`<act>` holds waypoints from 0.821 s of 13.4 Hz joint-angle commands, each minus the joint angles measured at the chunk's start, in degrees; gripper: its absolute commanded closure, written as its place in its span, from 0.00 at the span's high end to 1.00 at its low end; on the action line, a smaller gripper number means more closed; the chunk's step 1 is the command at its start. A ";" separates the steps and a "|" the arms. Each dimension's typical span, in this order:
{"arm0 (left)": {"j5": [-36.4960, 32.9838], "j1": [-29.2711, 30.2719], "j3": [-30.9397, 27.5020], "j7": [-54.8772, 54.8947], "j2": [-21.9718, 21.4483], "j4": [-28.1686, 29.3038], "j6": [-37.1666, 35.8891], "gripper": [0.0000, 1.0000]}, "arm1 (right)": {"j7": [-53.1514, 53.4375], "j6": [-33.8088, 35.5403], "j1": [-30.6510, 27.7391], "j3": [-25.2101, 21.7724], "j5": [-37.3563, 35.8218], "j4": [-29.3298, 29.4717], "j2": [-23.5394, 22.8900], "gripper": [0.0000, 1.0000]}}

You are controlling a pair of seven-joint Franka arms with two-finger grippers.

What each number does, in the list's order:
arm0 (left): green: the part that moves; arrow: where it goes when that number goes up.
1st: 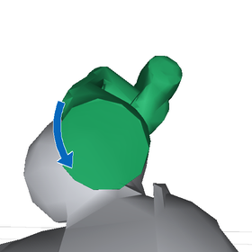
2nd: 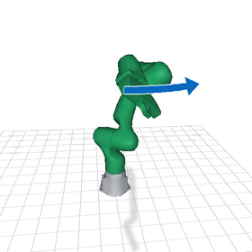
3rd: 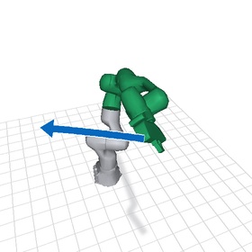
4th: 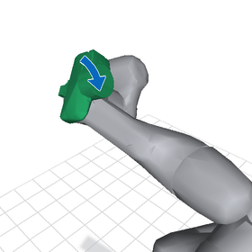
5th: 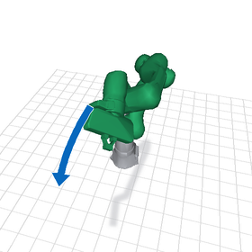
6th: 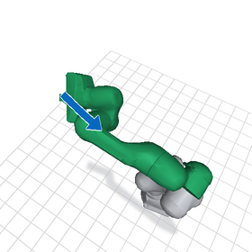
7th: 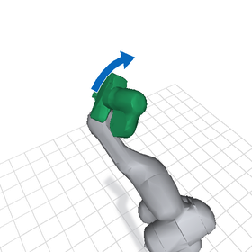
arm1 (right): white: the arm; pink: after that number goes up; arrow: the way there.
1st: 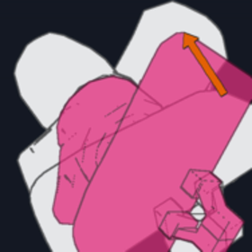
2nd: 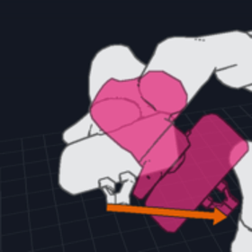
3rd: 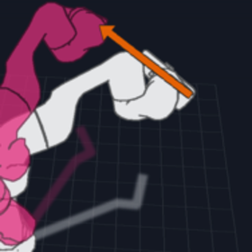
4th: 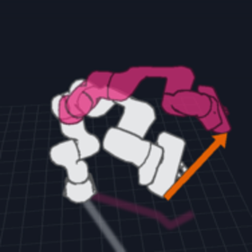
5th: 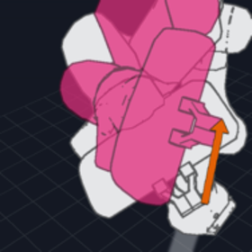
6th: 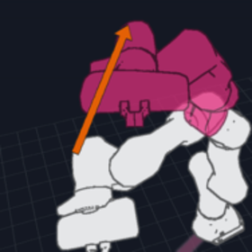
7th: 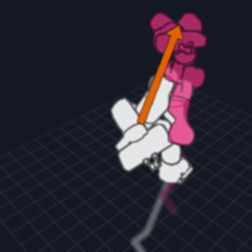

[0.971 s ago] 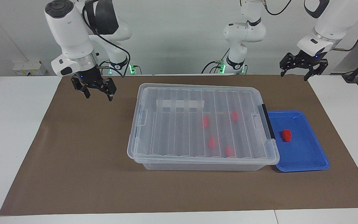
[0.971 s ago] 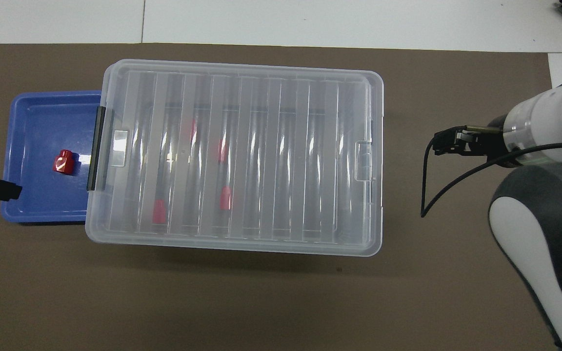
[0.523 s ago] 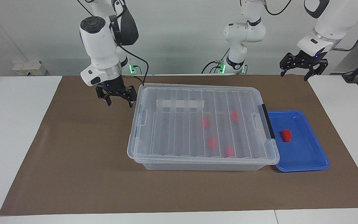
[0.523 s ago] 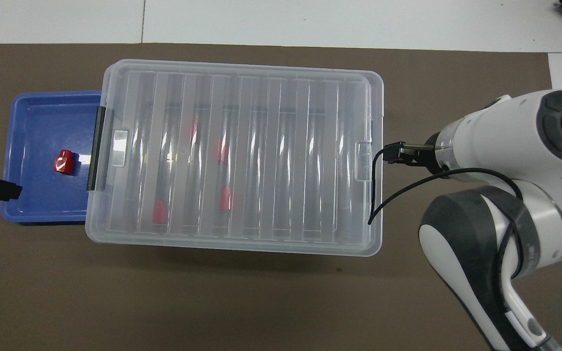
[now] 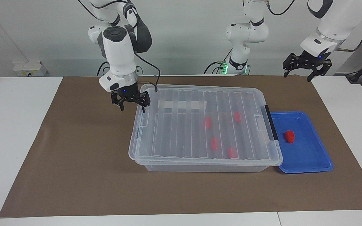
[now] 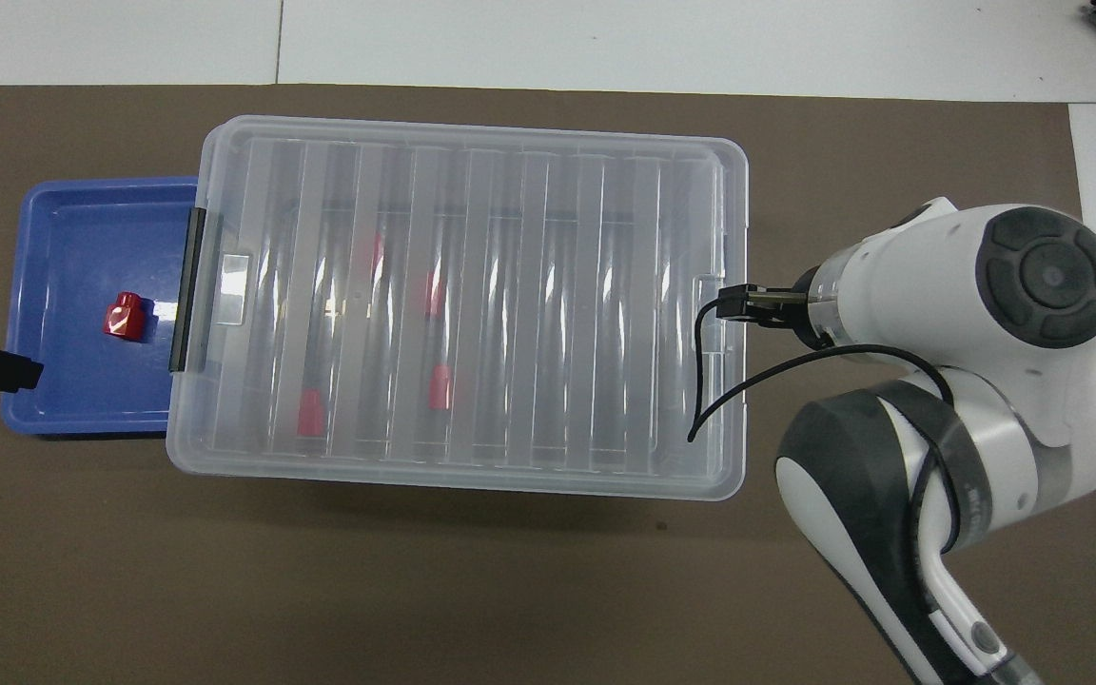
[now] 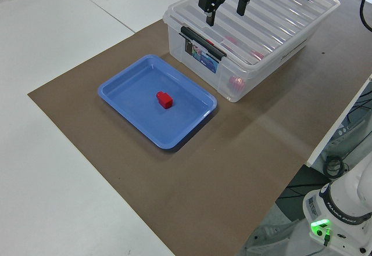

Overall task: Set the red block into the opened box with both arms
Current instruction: 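Grasp the clear lid edge with the right gripper, then slide the clear lid away from the blue tray with the right gripper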

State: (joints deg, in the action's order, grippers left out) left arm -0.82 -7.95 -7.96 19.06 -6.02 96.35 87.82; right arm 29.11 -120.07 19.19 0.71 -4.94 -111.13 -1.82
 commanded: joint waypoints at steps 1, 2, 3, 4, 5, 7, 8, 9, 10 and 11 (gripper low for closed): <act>-1.12 -0.23 -0.03 -0.16 -0.05 -0.37 -0.90 1.00 | 1.56 -1.57 -0.03 0.16 -2.00 -2.77 0.94 1.00; -1.12 -0.23 -0.03 -0.16 -0.05 -0.37 -0.90 1.00 | 1.56 -1.66 -0.12 0.16 -2.00 -3.12 1.03 1.00; -1.12 -0.23 -0.03 -0.25 -0.05 -0.37 -0.90 1.00 | 1.56 -1.40 -0.21 0.16 -2.00 -3.22 1.12 0.99; -1.12 -0.23 -0.03 -0.25 -0.05 -0.37 -0.90 1.00 | 1.30 -1.13 -0.82 0.16 -2.00 -3.30 1.12 0.99; -1.12 -0.23 -0.03 -0.25 -0.05 -0.37 -0.90 1.00 | 0.95 -0.35 -1.52 0.16 -2.00 -3.30 1.21 0.99; -1.12 -0.23 -0.03 -0.16 -0.05 -0.29 -0.90 1.00 | -1.76 0.36 -2.84 0.16 -2.00 -3.48 1.30 0.99; -1.12 -0.23 -0.03 -0.25 -0.05 -0.37 -0.90 1.00 | -3.43 0.80 -3.46 0.16 -2.00 -3.48 1.30 0.99; -1.12 -0.23 -0.03 -0.16 -0.05 -0.37 -0.90 1.00 | -4.93 1.33 -4.07 0.16 -2.00 -3.48 1.38 0.99; -1.12 -0.23 -0.03 -0.25 -0.05 -0.37 -0.98 1.00 | -6.77 1.51 -4.69 0.16 -2.00 -3.48 1.38 0.99; -1.12 -0.23 -0.03 -0.25 -0.13 -0.29 -1.51 1.00 | -8.70 1.51 -5.39 0.16 -2.00 -3.48 1.47 0.99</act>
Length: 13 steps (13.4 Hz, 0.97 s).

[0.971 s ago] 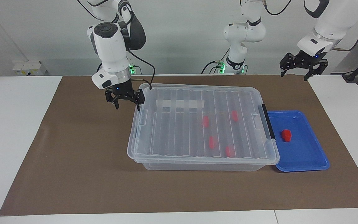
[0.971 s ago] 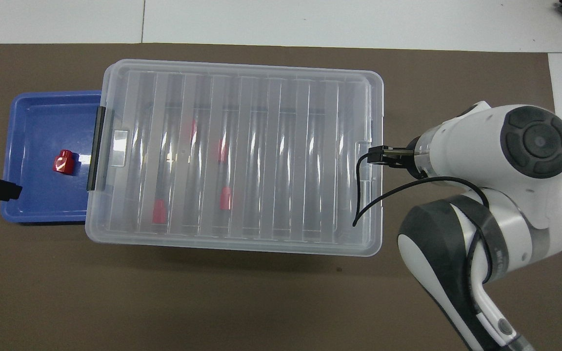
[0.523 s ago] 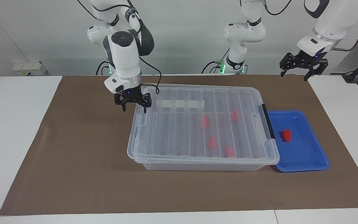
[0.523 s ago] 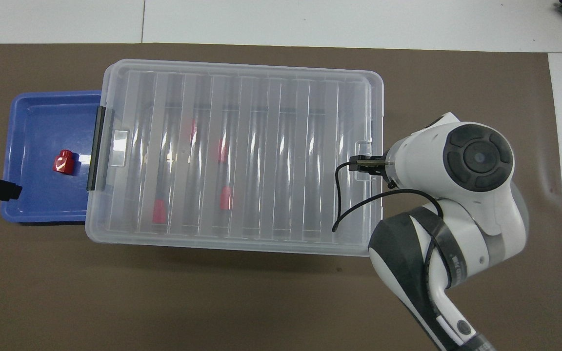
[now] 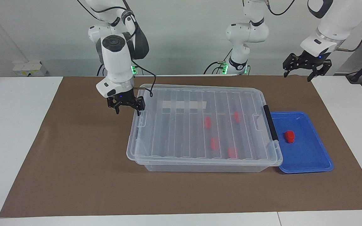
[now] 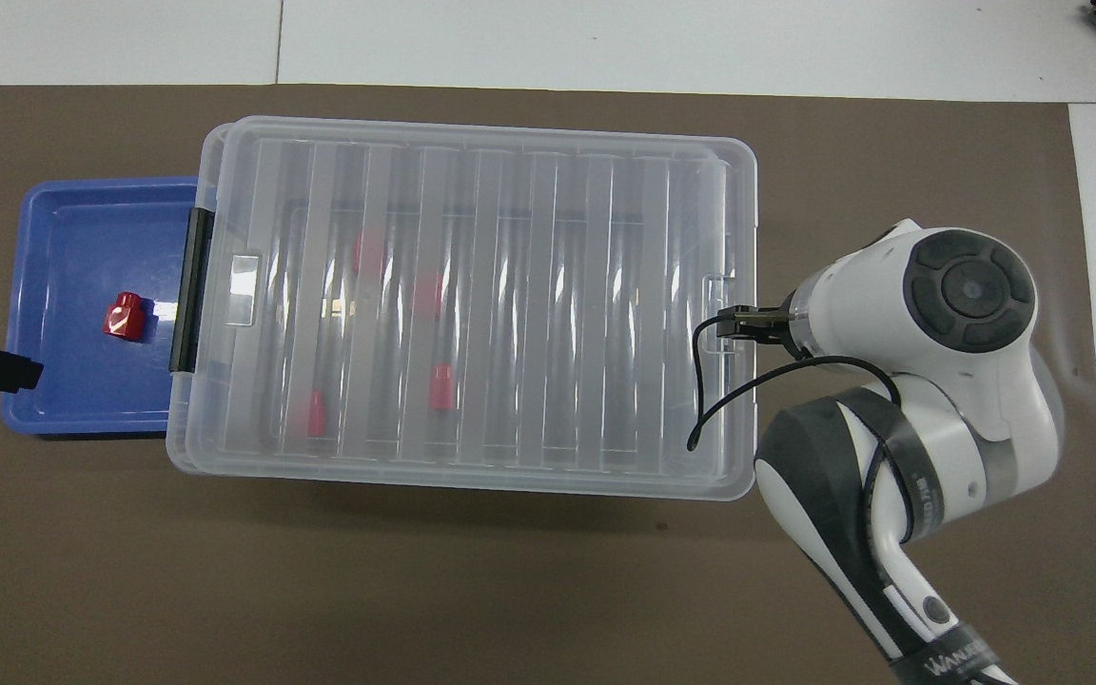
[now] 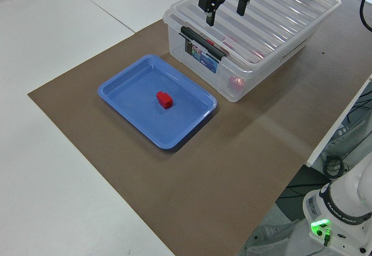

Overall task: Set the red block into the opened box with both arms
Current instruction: 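Slide the clear lid away from the blue tray with the right gripper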

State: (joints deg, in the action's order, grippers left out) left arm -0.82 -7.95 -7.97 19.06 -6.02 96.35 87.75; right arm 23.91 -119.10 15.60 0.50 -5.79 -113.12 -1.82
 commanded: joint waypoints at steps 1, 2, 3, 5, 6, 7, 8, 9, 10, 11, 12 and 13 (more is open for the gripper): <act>-1.12 -0.23 -0.03 -0.25 -0.05 -0.29 -1.01 1.00 | -5.79 0.54 -2.67 0.38 -1.15 -1.49 1.56 0.99; -1.12 -0.23 -0.03 -0.16 -0.05 -0.29 -0.83 1.00 | -8.42 0.54 -3.64 0.38 -1.15 -1.49 1.56 0.99; -1.12 -0.23 -0.03 -0.16 -0.05 -0.29 -0.91 1.00 | -10.88 0.54 -4.52 0.38 -1.15 -1.49 1.65 0.99; -1.12 -0.23 -0.03 -0.16 -0.05 -0.29 -0.91 1.00 | -14.76 0.54 -6.63 0.38 -1.07 -1.40 1.82 0.99; -1.12 -0.23 -0.03 -0.16 -0.05 -0.29 -0.91 1.00 | -16.08 0.45 -7.42 0.29 -1.07 -1.14 1.82 0.99; -1.12 -0.23 -0.12 -0.34 -0.05 -0.29 -1.26 1.00 | -17.57 0.45 -8.12 0.38 -0.98 -0.87 1.82 0.99; -1.12 -0.23 -0.12 -0.34 -0.13 -0.29 -1.44 1.00 | -18.89 0.45 -8.74 0.29 -0.98 -0.96 1.82 0.99; -1.12 -0.14 -0.12 -0.25 -0.05 -0.29 -0.83 1.00 | -19.69 0.45 -9.27 0.29 -0.89 -0.87 1.82 0.99; -1.12 -0.05 -0.12 -0.25 -0.05 -0.29 -0.91 1.00 | -20.13 0.45 -9.71 0.29 -0.89 -0.87 1.82 0.99; -1.12 -0.14 -0.12 -0.25 -0.05 -0.29 -1.44 1.00 | -20.57 0.45 -10.15 0.29 -0.89 -0.87 1.82 0.99; -1.12 -0.05 -0.21 -0.34 -0.13 -0.29 -1.35 1.00 | -21.36 0.45 -10.59 0.29 -0.89 -0.78 1.82 0.99; -1.12 -0.05 -0.21 -0.43 -0.22 -0.37 -1.35 1.00 | -22.15 0.45 -11.29 0.20 -0.89 -0.70 1.82 0.99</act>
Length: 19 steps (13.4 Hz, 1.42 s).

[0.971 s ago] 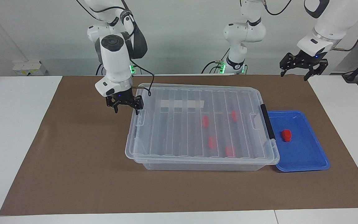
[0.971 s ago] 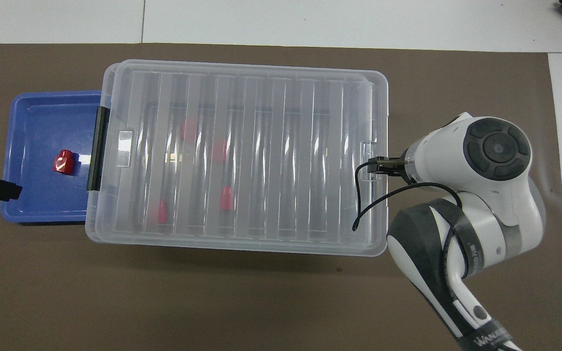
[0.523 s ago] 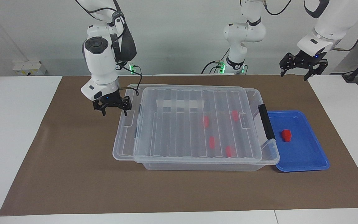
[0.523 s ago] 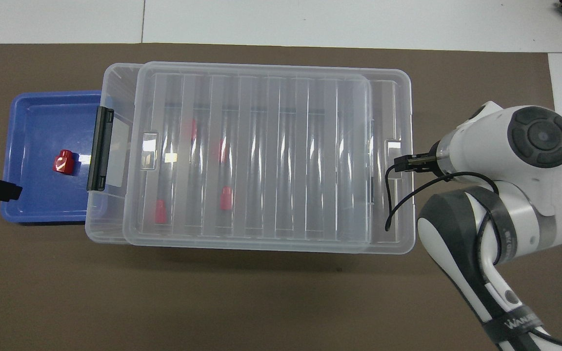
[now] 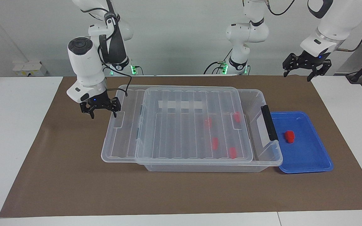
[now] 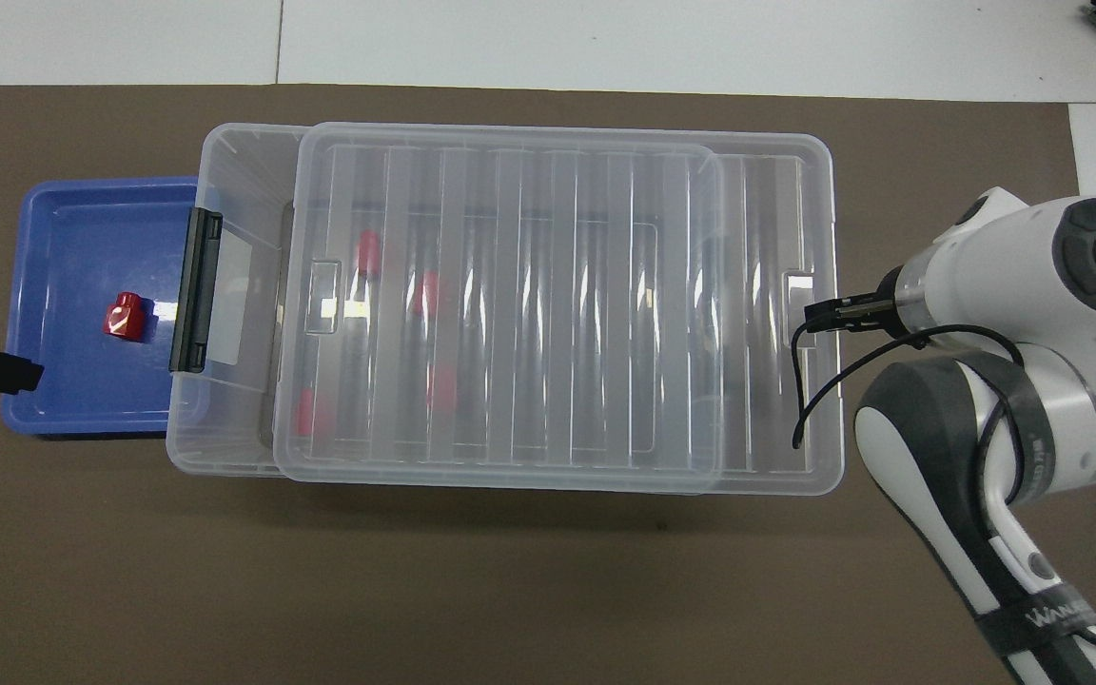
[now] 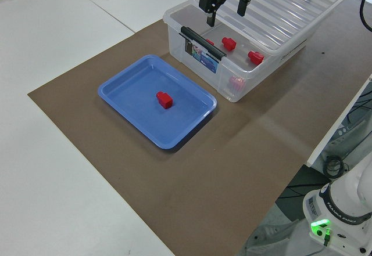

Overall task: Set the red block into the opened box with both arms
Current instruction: 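Slide the clear lid away from the blue tray with the right gripper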

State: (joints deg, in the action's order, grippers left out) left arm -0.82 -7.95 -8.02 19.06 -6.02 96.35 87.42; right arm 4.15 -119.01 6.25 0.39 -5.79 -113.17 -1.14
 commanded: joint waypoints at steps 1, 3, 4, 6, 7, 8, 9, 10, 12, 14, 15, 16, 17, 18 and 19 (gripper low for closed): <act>-1.12 0.12 -0.24 -0.34 -0.22 -0.46 -0.76 1.00 | -3.88 0.36 -2.90 0.31 -0.89 -0.65 1.14 0.99; -1.12 0.74 -0.24 -0.25 -0.22 -0.37 -0.50 1.00 | -7.13 0.36 -4.74 0.31 -0.80 -0.65 1.14 0.99; -1.20 1.26 -0.24 -0.25 -0.13 -0.46 -0.15 1.00 | -8.01 0.36 -5.36 0.31 -0.80 -0.73 1.14 0.99; -1.20 2.31 -0.15 -0.07 0.04 -0.64 0.38 1.00 | -9.25 0.36 -6.50 0.31 -0.80 -0.65 1.14 0.99; -1.20 2.41 -0.24 -0.16 0.04 -0.64 0.82 1.00 | -9.77 0.36 -6.77 0.31 -0.71 -0.65 1.14 0.99; -1.20 2.41 -0.24 -0.34 0.13 -0.55 1.34 1.00 | -9.95 0.36 -7.29 0.31 -0.71 -0.56 1.05 0.99; -1.20 2.41 -0.24 -0.34 0.22 -0.38 2.04 1.00 | -9.96 0.36 -7.39 0.31 -0.71 -0.39 1.05 0.99; -1.20 2.41 -0.24 -0.34 0.22 -0.37 2.40 1.00 | -9.96 0.36 -7.56 0.23 -0.71 -0.21 1.05 0.99; -1.20 2.50 -0.24 -0.34 0.22 -0.37 2.40 1.00 | -9.96 0.36 -8.00 0.14 -0.71 -0.29 1.05 0.99; -1.20 2.50 -0.24 -0.43 0.22 -0.37 2.49 1.00 | -10.91 0.36 -9.05 0.14 -0.71 -0.30 1.05 0.99; -1.20 2.50 -0.24 -0.51 0.30 -0.37 2.84 1.00 | -11.62 0.27 -9.58 0.14 -0.71 -0.30 1.05 0.99; -1.20 2.50 -0.15 -0.86 0.31 -0.29 3.10 1.00 | -12.23 0.09 -10.11 0.05 -0.71 -0.38 1.05 0.99; -1.20 2.58 -0.15 -0.86 0.31 -0.29 3.11 1.00 | -12.76 -0.08 -10.63 0.14 -0.80 -0.47 1.05 0.99; -1.20 2.93 -0.15 -0.95 0.31 -0.37 3.02 1.00 | -13.64 -0.34 -11.34 0.05 -0.71 -0.56 1.05 0.99; -1.20 2.94 -0.15 -0.95 0.31 -0.37 3.02 1.00 | -14.52 -0.35 -11.78 0.05 -0.71 -0.56 1.05 0.99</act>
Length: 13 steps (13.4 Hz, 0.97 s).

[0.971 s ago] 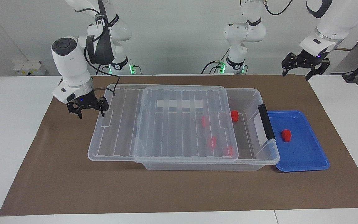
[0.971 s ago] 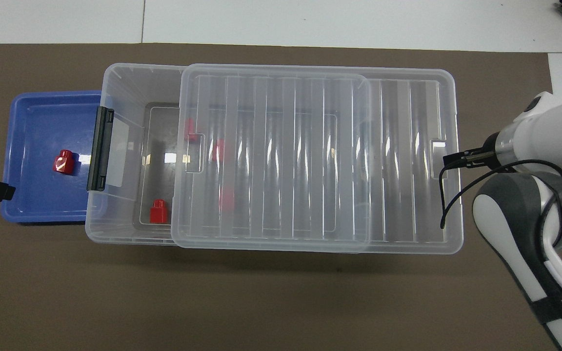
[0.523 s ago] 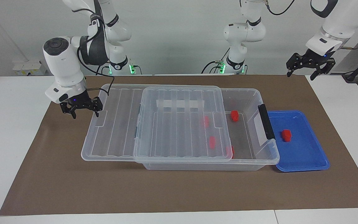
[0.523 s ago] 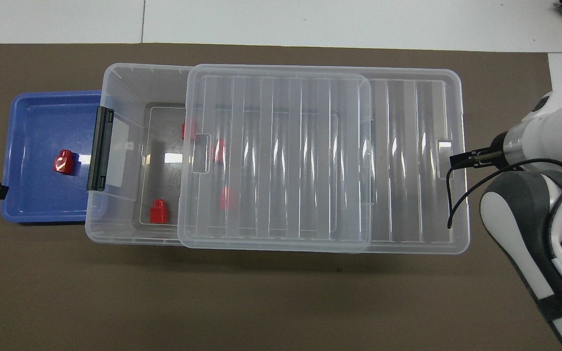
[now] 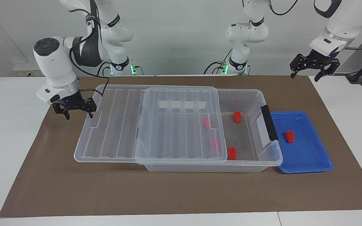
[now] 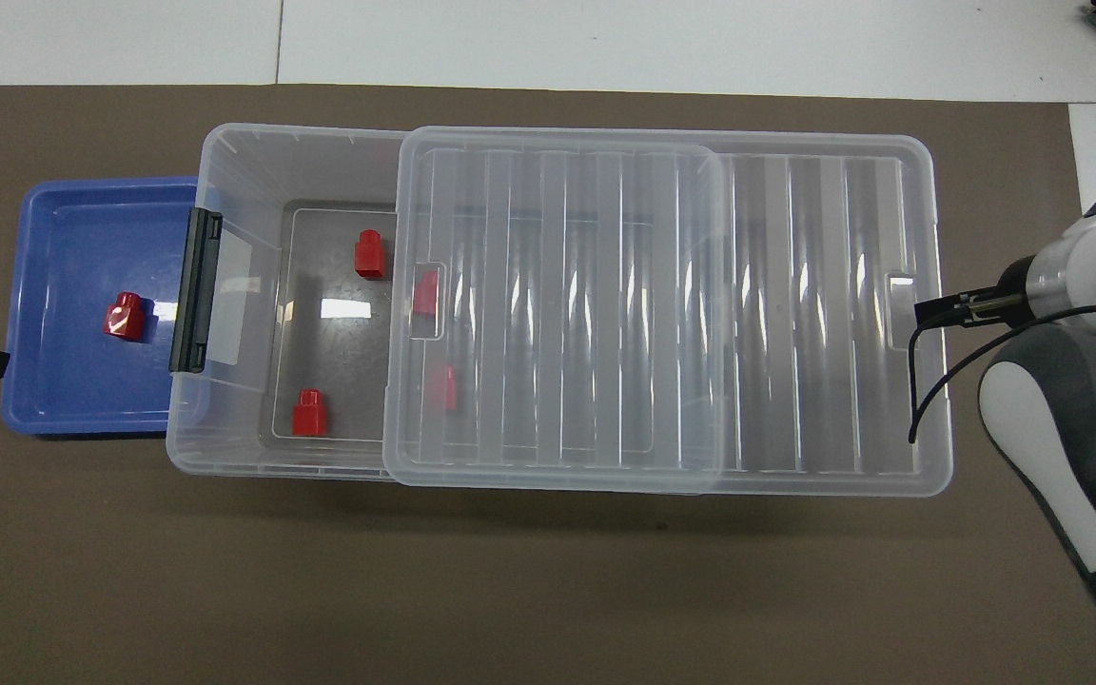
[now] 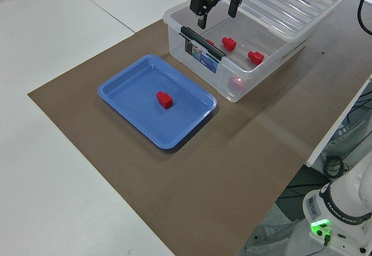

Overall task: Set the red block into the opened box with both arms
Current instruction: 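Slide the clear lid away from the blue tray with the right gripper, then release the lid while the left gripper reaches the red block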

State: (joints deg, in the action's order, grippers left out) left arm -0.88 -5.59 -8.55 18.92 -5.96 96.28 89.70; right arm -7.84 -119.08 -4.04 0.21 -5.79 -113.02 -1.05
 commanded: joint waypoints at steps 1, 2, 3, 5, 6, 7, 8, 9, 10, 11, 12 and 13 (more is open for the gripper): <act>-1.15 0.67 0.37 -0.73 0.25 -0.21 0.74 1.00 | -2.88 -0.27 -1.85 0.23 -0.71 -0.63 0.96 0.99; -1.15 0.67 0.37 -0.81 0.25 -0.30 0.65 1.00 | -2.80 -0.10 -2.03 0.32 -0.71 -0.45 0.87 0.99; -1.15 0.67 0.37 -0.81 0.25 -0.30 0.65 1.00 | -2.45 0.34 -1.85 0.32 -0.54 0.24 0.70 0.99; -1.15 0.67 0.37 -0.81 0.25 -0.21 0.74 1.00 | -2.09 1.21 -1.15 0.41 -0.45 1.91 0.61 0.99; -1.06 0.67 0.37 -0.81 0.25 -0.21 0.83 1.00 | -2.00 2.44 -1.15 0.50 -0.27 3.05 0.61 1.00; -1.06 0.67 0.37 -0.81 0.42 -0.21 1.26 1.00 | -1.92 3.93 -0.97 0.67 -0.18 4.37 0.61 1.00; -1.06 0.93 0.37 -0.81 0.86 -0.04 2.22 1.00 | -0.35 6.12 -0.54 0.76 -0.18 5.95 0.78 1.00; -1.06 1.19 0.37 -0.81 1.56 0.83 4.06 1.00 | 2.54 8.75 0.51 0.76 -0.18 7.70 0.87 1.00; -0.97 1.72 0.37 -0.81 2.09 2.23 6.69 1.00 | 6.13 11.48 1.39 0.76 -0.18 9.98 0.96 1.00; -0.80 2.25 0.37 -1.07 3.40 3.38 8.80 1.00 | 7.74 14.29 1.92 0.93 -0.27 12.36 0.87 1.00; -0.71 3.12 0.37 -2.73 4.45 3.83 10.65 1.00 | 8.45 17.10 2.71 1.02 -0.10 14.56 0.61 1.00; -0.62 3.57 0.46 -3.01 5.77 4.53 13.02 1.00 | 9.41 18.35 3.85 1.02 -0.01 15.88 0.52 1.00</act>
State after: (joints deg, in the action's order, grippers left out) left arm -0.88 -3.47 -8.58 17.56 -2.20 99.25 98.55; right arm -0.92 -104.36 -1.30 0.81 -5.79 -100.73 -0.02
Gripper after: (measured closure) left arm 0.000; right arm 0.000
